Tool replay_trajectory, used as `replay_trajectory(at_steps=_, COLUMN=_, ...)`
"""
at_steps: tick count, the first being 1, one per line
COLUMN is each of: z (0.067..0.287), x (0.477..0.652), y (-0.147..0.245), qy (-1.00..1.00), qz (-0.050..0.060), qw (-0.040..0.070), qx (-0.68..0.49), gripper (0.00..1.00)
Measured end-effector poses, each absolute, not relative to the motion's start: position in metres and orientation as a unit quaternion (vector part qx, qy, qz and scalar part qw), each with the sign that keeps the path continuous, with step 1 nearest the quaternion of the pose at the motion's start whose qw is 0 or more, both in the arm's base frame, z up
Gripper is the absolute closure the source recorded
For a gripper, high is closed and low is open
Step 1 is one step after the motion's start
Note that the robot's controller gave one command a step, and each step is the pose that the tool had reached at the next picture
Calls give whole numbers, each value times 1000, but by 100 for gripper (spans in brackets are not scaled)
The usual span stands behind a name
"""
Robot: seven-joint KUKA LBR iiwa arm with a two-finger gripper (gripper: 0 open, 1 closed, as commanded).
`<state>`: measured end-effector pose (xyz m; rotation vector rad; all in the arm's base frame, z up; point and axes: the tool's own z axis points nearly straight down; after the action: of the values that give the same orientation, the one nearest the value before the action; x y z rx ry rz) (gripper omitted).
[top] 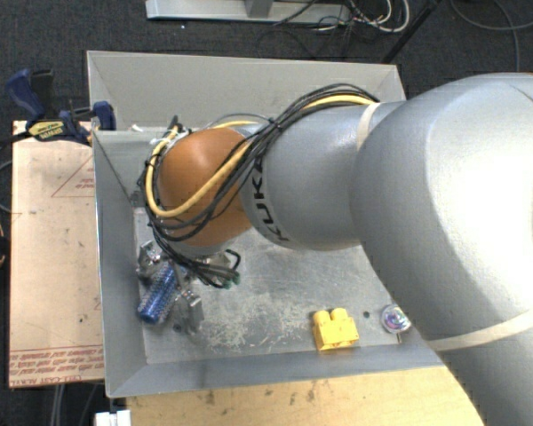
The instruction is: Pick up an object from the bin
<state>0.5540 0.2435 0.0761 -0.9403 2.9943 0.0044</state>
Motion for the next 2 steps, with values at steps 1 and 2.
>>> replay_trajectory(at_steps=1, z=77, x=555, y=244, qy=955, qz=1, qw=1, qx=-298, gripper=0)
replay_trajectory(at_steps=2, z=77, x=555, y=245, qy=955, qz=2, qw=2, qx=-298, gripper=100)
